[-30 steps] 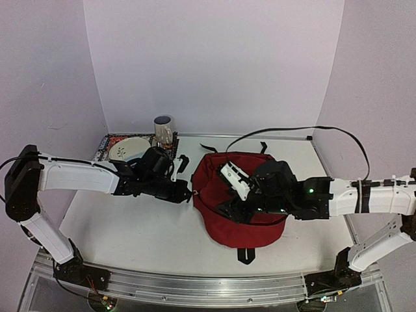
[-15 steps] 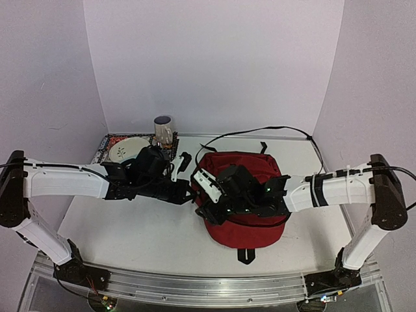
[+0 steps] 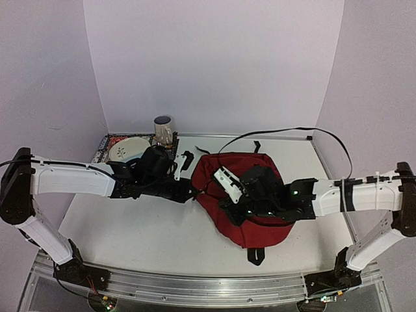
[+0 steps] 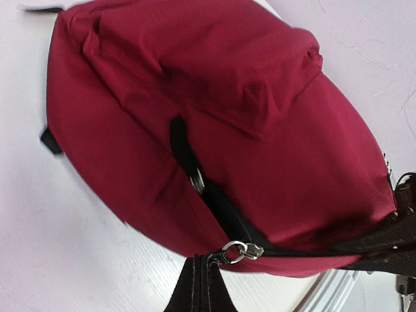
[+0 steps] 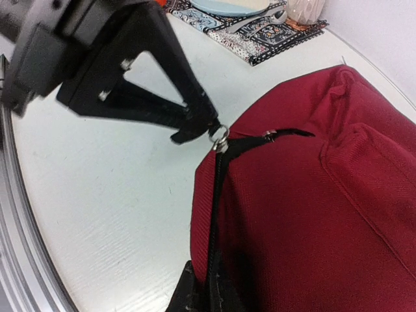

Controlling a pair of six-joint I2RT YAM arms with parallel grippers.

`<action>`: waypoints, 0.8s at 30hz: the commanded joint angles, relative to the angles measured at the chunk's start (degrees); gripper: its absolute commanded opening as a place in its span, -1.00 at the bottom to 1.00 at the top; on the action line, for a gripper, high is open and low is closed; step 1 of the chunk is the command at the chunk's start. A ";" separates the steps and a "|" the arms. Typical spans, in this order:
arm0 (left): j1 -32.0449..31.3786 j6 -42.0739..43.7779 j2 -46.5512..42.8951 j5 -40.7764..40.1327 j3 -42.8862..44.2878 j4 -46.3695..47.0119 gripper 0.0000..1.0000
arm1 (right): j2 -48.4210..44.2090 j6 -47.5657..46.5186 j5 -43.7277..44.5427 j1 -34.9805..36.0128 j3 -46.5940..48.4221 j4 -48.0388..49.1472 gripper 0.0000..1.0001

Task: Pack the student bag
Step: Zip the largest pocket of the bag in the student bag.

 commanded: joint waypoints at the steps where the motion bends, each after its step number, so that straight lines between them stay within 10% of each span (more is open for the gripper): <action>1: 4.53 1.95 4.85 -9.18 5.37 -1.76 -1.00 | -11.31 -1.20 -2.55 0.22 -4.45 -3.47 -1.00; 12: 7.47 4.17 20.01 -14.50 17.97 -5.00 -1.00 | -20.53 -0.18 -1.15 0.25 -10.70 -4.76 -1.00; 24: 11.71 7.69 16.11 -18.03 19.55 -5.23 -1.00 | 4.06 0.58 0.03 0.13 7.34 2.59 -0.85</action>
